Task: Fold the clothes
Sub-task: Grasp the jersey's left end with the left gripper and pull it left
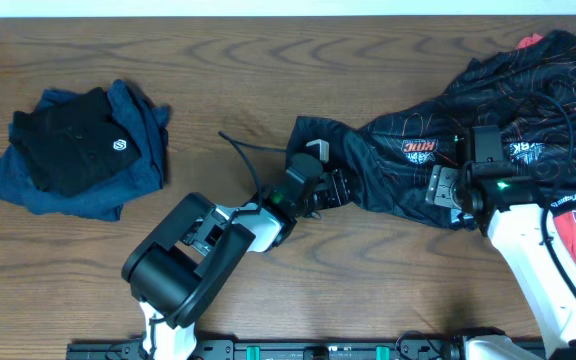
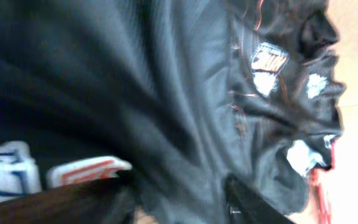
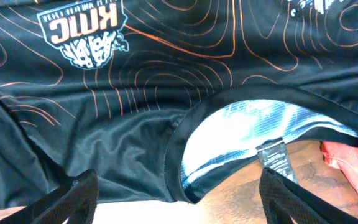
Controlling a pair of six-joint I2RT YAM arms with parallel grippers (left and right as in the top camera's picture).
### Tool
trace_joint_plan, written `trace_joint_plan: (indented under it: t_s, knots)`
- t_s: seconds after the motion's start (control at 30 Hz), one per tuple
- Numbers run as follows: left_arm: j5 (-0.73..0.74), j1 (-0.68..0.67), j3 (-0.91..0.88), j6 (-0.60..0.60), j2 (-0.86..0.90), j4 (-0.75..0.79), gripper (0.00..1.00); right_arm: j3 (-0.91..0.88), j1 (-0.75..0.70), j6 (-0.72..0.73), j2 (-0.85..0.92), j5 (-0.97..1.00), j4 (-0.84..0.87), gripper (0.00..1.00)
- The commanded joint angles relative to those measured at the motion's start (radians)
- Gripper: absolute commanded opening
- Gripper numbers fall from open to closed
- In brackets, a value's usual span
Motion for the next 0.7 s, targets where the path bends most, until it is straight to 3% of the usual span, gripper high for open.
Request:
trace_joint_plan:
  t_s: [0.0, 0.1, 0.23, 0.33, 0.5, 0.67]
  knots:
    - [-0.040, 0.006, -0.027, 0.006, 0.041, -0.024, 0.27, 0.003, -0.010, 0.000, -0.027, 0.011, -0.002, 0.81]
    - [-0.039, 0.021, -0.028, 0.017, 0.040, -0.024, 0.06, 0.003, -0.010, 0.000, -0.032, 0.020, -0.009, 0.81]
    - [0.000, 0.048, -0.028, 0.046, 0.018, -0.025, 0.06, 0.003, -0.010, 0.000, -0.033, 0.023, -0.021, 0.80]
    - [0.048, 0.077, -0.028, 0.134, -0.039, -0.052, 0.06, 0.003, -0.010, 0.000, -0.034, 0.023, -0.022, 0.80]
    - [0.022, 0.147, -0.028, 0.296, -0.216, -0.291, 0.06, 0.003, -0.010, 0.000, -0.034, 0.024, -0.023, 0.79]
    - [-0.003, 0.306, -0.028, 0.428, -0.384, -0.466, 0.06, 0.003, -0.010, 0.000, -0.034, 0.026, -0.023, 0.79]
